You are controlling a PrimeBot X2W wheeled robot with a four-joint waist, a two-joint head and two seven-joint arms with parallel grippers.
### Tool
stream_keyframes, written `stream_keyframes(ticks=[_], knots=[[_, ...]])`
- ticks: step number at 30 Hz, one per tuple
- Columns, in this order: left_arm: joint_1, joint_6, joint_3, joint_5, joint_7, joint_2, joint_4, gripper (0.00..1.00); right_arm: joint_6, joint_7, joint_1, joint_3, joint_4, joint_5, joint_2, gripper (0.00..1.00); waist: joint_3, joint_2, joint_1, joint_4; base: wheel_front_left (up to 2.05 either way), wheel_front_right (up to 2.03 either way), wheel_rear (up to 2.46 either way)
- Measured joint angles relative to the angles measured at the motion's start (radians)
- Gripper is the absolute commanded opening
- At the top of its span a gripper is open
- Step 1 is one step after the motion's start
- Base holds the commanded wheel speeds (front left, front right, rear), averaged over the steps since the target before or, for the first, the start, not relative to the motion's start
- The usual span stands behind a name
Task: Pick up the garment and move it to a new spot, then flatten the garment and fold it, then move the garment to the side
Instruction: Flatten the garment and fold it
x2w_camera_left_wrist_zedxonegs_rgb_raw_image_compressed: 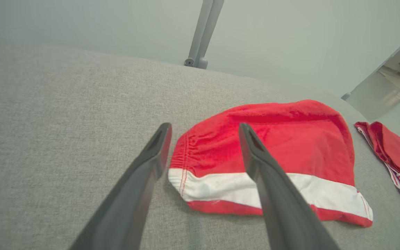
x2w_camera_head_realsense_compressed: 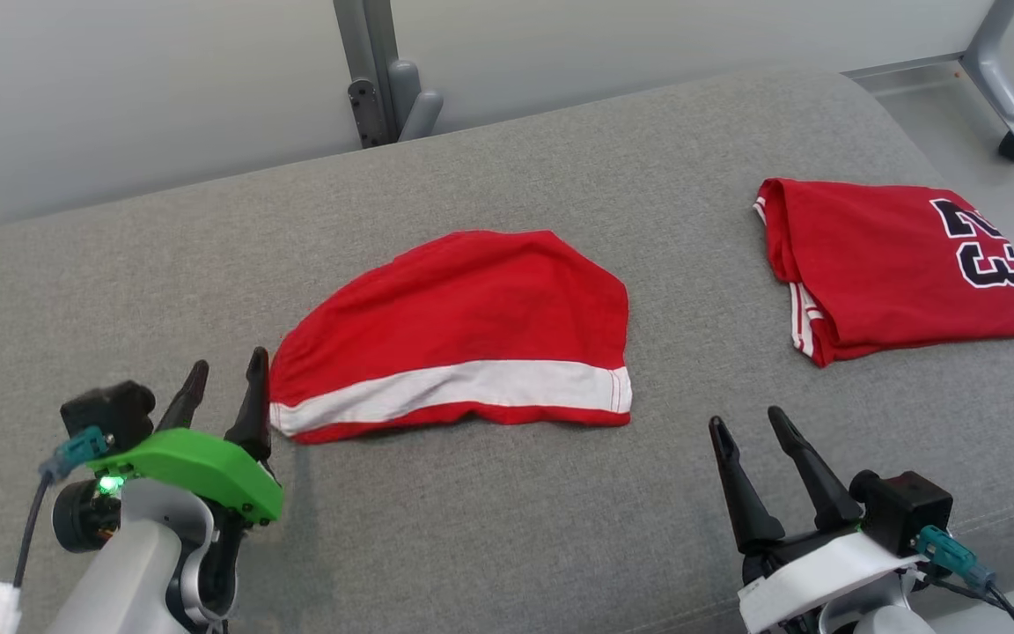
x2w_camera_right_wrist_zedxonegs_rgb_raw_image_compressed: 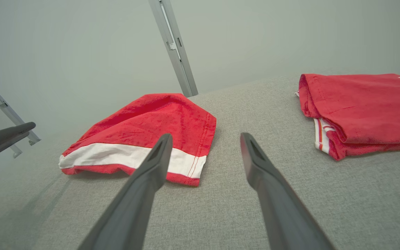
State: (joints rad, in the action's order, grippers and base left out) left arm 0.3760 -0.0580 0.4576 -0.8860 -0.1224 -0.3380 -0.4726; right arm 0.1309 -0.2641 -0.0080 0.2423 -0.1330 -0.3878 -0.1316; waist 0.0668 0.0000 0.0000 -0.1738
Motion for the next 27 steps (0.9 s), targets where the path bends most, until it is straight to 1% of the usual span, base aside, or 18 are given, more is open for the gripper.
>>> stream_keyframes(ticks=[3, 6, 8, 10, 12, 15, 16, 19, 24, 26, 27], knots=[[-0.049, -0.037, 0.0, 0.059, -0.097, -0.005, 0.049, 1.0, 0.0, 0.0, -0.005, 0.017, -0.028, -0.019, 0.0, 1.0, 0.002, 0.0, 0.0, 0.008, 0.0, 0.0, 0.0], [-0.099, -0.069, -0.011, 0.125, -0.134, 0.009, 0.12, 1.0, 0.0, 0.0, -0.027, 0.035, -0.058, -0.032, -0.004, 1.0, 0.007, 0.0, 0.0, 0.023, 0.0, 0.0, 0.0], [-0.143, -0.086, -0.043, 0.17, -0.136, 0.04, 0.18, 1.0, 0.0, 0.0, -0.04, 0.041, -0.082, -0.034, -0.006, 1.0, 0.01, 0.0, 0.0, 0.036, 0.0, 0.0, 0.0], [-0.188, -0.088, -0.083, 0.253, -0.139, 0.079, 0.263, 1.0, 0.0, 0.0, -0.055, 0.041, -0.111, -0.049, -0.005, 1.0, 0.013, 0.0, 0.0, 0.053, 0.0, 0.0, 0.0], [-0.248, -0.086, -0.107, 0.338, -0.139, 0.114, 0.321, 1.0, 0.0, 0.0, -0.073, 0.041, -0.146, -0.061, -0.005, 1.0, 0.015, 0.0, 0.0, 0.071, 0.0, 0.0, 0.0], [-0.331, -0.074, -0.152, 0.427, -0.139, 0.178, 0.386, 1.0, 0.0, 0.0, -0.11, 0.039, -0.201, -0.095, -0.003, 1.0, 0.018, 0.0, 0.0, 0.101, 0.0, 0.0, 0.0], [-0.331, -0.074, -0.152, 0.427, -0.139, 0.178, 0.386, 1.0, 0.0, 0.0, -0.11, 0.039, -0.201, -0.095, -0.003, 1.0, 0.018, 0.0, 0.0, 0.101, 0.0, 0.0, 0.0], [-0.382, -0.054, -0.188, 0.506, -0.139, 0.234, 0.436, 1.0, 0.0, 0.0, -0.15, 0.03, -0.268, -0.138, -0.002, 1.0, 0.02, 0.0, 0.0, 0.134, 0.0, 0.0, 0.0], [-0.425, -0.011, -0.195, 0.592, -0.14, 0.272, 0.456, 1.0, 0.0, 0.0, -0.217, 0.02, -0.395, -0.239, -0.001, 1.0, 0.027, 0.0, 0.0, 0.191, 0.0, 0.0, 0.0], [-0.43, 0.002, -0.196, 0.611, -0.14, 0.279, 0.451, 1.0, 0.0, 0.0, -0.237, 0.022, -0.451, -0.288, 0.0, 1.0, 0.03, 0.0, 0.0, 0.212, 0.0, 0.0, 0.0], [-0.431, 0.011, -0.198, 0.63, -0.14, 0.282, 0.445, 1.0, 0.0, 0.0, -0.257, 0.035, -0.498, -0.332, 0.0, 1.0, 0.034, 0.0, 0.0, 0.231, 0.0, 0.0, 0.0]])
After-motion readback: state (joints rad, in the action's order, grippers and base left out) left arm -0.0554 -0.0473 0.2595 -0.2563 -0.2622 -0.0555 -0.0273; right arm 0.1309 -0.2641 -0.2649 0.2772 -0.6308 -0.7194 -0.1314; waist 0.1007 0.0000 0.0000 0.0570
